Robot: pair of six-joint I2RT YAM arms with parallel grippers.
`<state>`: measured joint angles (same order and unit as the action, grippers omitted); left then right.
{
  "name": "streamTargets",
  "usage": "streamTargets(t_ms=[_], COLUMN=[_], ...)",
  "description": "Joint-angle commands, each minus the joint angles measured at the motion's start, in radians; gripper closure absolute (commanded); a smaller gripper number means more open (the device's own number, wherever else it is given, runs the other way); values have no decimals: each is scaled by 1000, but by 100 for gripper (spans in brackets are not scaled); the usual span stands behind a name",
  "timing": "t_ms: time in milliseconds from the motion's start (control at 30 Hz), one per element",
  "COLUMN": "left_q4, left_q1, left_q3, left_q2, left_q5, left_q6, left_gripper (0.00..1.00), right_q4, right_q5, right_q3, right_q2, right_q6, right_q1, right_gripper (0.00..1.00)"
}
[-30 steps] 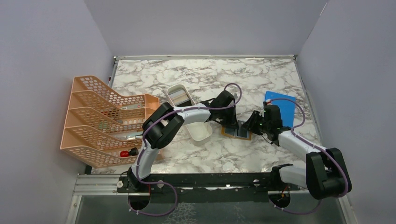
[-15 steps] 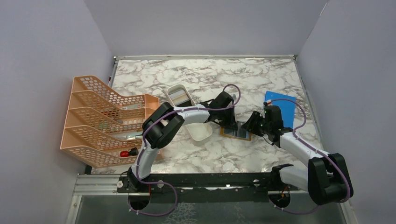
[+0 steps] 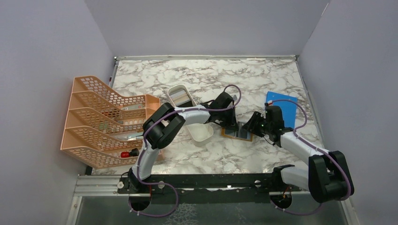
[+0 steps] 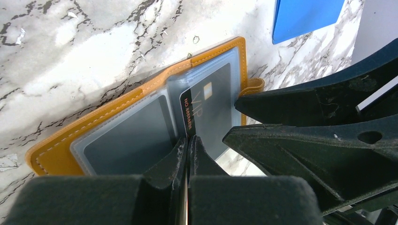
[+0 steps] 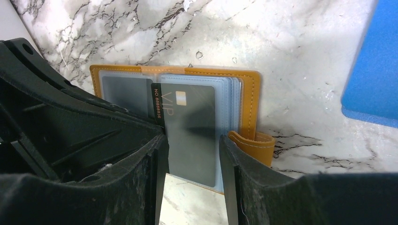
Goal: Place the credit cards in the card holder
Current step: Insert the credit card into the card holder.
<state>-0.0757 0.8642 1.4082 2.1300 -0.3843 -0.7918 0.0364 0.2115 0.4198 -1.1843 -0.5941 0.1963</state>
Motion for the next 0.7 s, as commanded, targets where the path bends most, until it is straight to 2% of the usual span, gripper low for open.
streamTargets(t_ms=[0, 100, 167, 267, 400, 667], left_q4=[-2, -1, 3, 17, 51, -28], left_q1=[-1, 1, 4, 6, 5, -14], left_q3=[-16, -4, 5, 15, 14, 34], left_q2=[32, 44, 45, 40, 6, -42], left_q5=[-13, -30, -38, -69, -88, -1], left_q6=[29, 38, 39, 32, 19, 47], left_gripper=[100, 100, 95, 83, 79, 70], right_q4=[28, 27, 33, 38, 48, 78], right_q5=[-56, -54, -58, -62, -67, -58], right_q3=[7, 7, 10, 16, 29, 51], right_q2=[-20, -19, -23, -20, -10, 26], right_q6=[-5, 0, 3, 7, 12, 22], right_q1=[1, 2, 2, 2, 2, 2], right_gripper=[50, 50, 50, 50, 50, 50])
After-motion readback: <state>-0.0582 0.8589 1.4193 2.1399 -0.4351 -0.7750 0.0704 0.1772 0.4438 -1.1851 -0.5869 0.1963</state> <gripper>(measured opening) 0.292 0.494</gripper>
